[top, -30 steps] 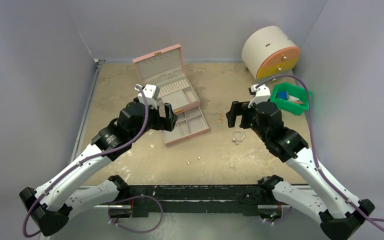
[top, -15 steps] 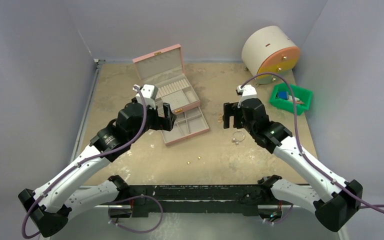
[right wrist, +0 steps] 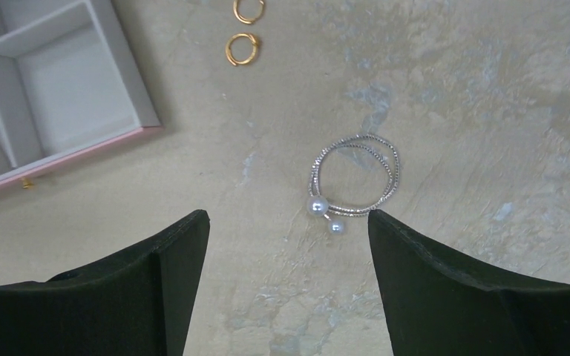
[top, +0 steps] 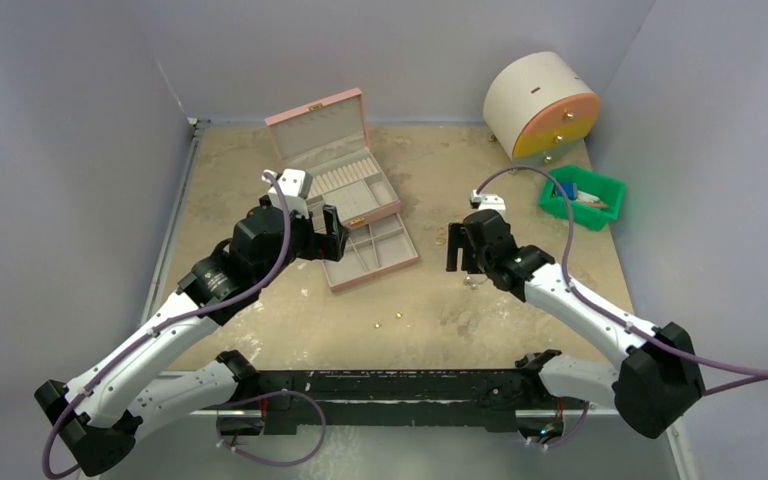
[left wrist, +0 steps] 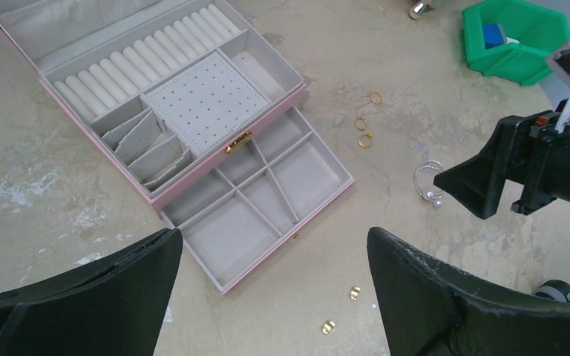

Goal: Organize the mixed jewelry

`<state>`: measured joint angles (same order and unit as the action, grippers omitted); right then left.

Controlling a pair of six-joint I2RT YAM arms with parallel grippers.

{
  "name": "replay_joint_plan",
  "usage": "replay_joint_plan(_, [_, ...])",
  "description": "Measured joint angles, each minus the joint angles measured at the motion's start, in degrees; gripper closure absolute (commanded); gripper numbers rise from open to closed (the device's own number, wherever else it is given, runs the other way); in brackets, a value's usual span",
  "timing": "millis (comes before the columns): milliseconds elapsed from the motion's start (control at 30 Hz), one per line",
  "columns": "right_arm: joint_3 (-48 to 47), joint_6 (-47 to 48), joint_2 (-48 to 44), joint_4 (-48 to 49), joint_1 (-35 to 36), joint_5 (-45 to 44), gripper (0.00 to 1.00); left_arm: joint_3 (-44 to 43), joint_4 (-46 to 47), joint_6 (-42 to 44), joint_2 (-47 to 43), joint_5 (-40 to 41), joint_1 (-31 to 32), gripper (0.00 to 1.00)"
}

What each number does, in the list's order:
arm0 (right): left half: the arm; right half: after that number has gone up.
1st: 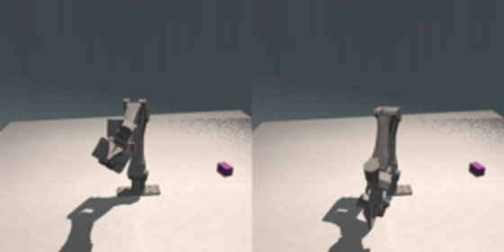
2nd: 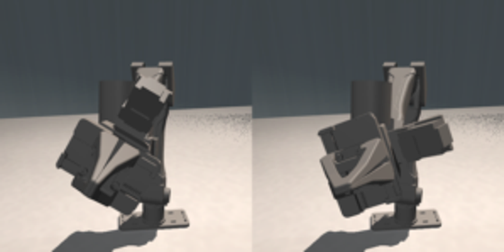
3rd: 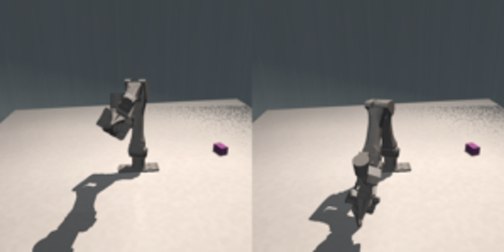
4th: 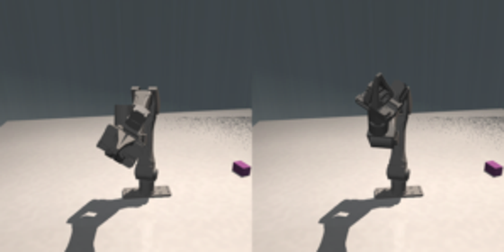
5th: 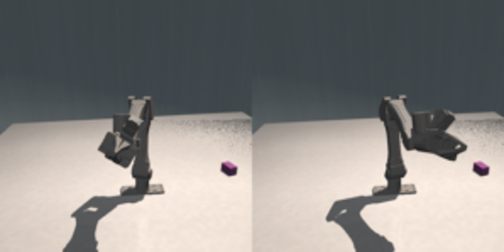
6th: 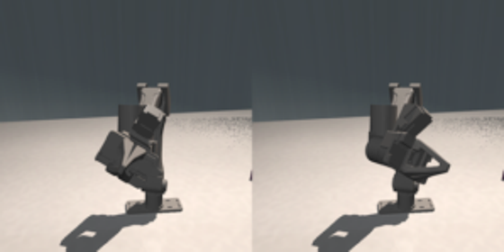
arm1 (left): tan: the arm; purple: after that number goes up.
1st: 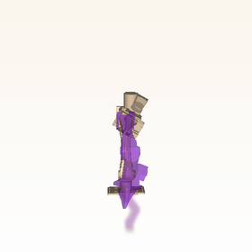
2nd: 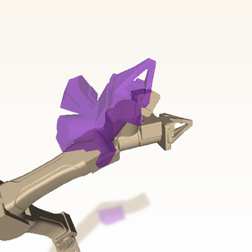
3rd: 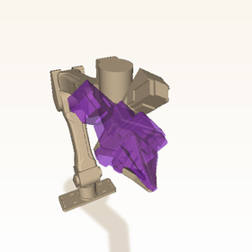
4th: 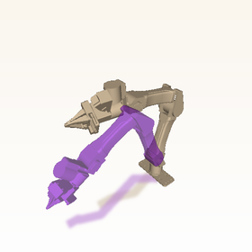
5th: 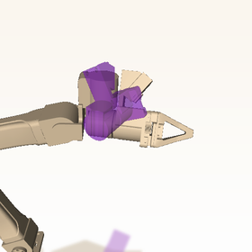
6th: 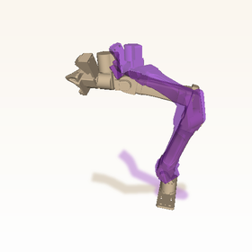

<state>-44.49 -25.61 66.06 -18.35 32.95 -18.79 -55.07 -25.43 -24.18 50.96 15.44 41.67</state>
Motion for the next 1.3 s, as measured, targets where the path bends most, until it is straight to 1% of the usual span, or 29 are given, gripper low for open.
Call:
replay_joint_plan(233, [3.23,-3.17,3.98,1.53,-2.43,0.28,0.23,0.00,-0.07,-0.24,-0.98,-0.68,-0.02,0.03])
replay_joint_plan(367, [4.15,-3.43,5.92,2.54,-4.04,1.03,0.29,0.63,0.59,-0.70,-2.86,-3.41,0.00,0.03])
replay_joint_plan(567, [4.61,-3.23,8.24,5.27,-5.07,3.96,0.38,0.94,0.42,-0.76,-2.80,-3.98,0.00,0.03])
replay_joint_plan(800, [4.61,-3.28,12.22,6.69,-5.27,6.27,0.42,0.98,0.11,-0.81,-1.55,-4.59,0.00,0.03])
replay_joint_plan(967, [4.61,-3.34,14.03,6.71,-5.27,6.34,0.45,1.07,0.07,-0.79,-1.46,-4.57,0.00,0.03])
replay_joint_plan(1300, [4.66,-3.43,14.88,6.71,-5.27,6.34,0.48,1.29,0.02,-0.79,-1.46,-4.57,0.00,0.03])
